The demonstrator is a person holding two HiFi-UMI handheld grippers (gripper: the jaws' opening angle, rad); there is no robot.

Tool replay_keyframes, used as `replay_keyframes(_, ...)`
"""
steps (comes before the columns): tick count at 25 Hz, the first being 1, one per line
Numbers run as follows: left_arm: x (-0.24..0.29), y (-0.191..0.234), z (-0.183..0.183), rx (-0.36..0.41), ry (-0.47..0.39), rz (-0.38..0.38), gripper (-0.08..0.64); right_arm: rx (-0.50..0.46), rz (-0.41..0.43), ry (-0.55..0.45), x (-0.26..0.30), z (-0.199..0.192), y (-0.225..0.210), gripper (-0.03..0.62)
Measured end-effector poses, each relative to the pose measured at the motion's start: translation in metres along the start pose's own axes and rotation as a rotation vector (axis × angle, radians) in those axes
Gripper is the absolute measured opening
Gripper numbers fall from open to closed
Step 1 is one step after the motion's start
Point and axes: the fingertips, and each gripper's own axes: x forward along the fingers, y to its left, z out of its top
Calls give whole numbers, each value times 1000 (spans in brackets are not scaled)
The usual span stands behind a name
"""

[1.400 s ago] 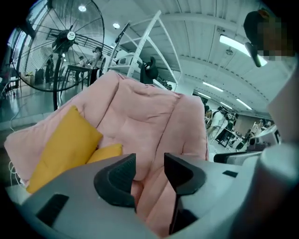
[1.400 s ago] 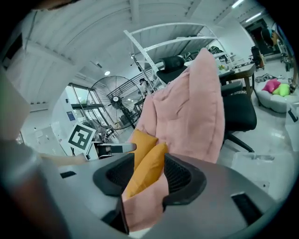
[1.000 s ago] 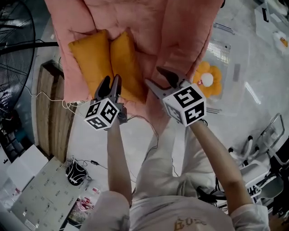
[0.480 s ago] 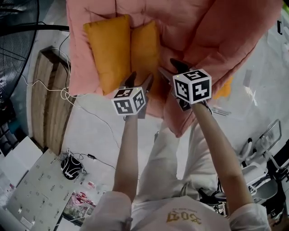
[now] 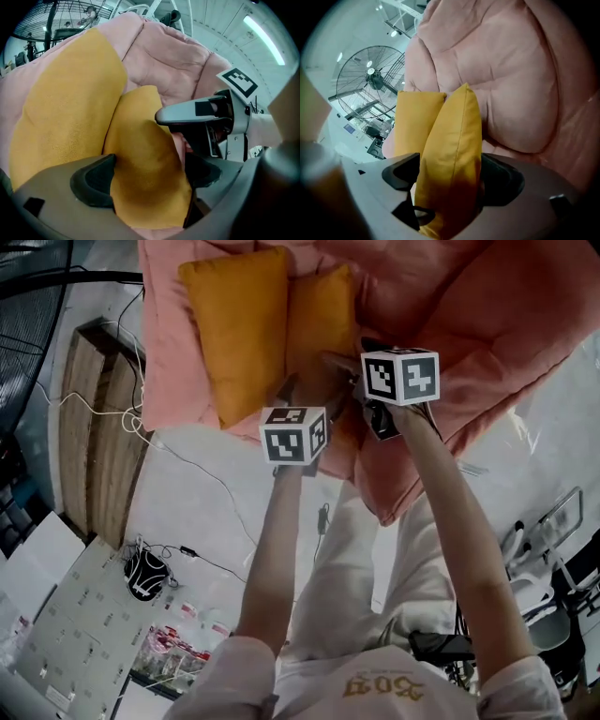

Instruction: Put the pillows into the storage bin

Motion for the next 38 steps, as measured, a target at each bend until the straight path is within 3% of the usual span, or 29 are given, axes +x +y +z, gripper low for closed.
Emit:
replay_keyframes(4, 6, 0, -3, 38, 37, 10, 508, 56, 37, 6, 12, 2, -4, 459)
replay_keyframes(7, 12, 9, -10, -22, 86, -8, 600, 43, 46, 23, 21, 1, -4, 483)
replay_keyframes(9, 17, 10, -15, -62, 109, -55, 600, 28, 42, 36, 29, 1, -4, 490)
replay_keyframes(14, 37, 12, -17, -28, 157, -77, 604, 5, 29, 72, 46, 2, -9, 512)
replay_keyframes(19, 41, 14, -20, -21, 153, -64, 596, 7, 70, 92, 50, -1, -10, 483)
replay_keyframes(25, 23, 6, -17, -15, 123, -44, 532, 0, 45, 96, 36, 0, 0, 429)
replay_keyframes(38, -23, -33, 0, 98, 145, -99, 520, 88, 7, 45, -25, 11, 19, 419)
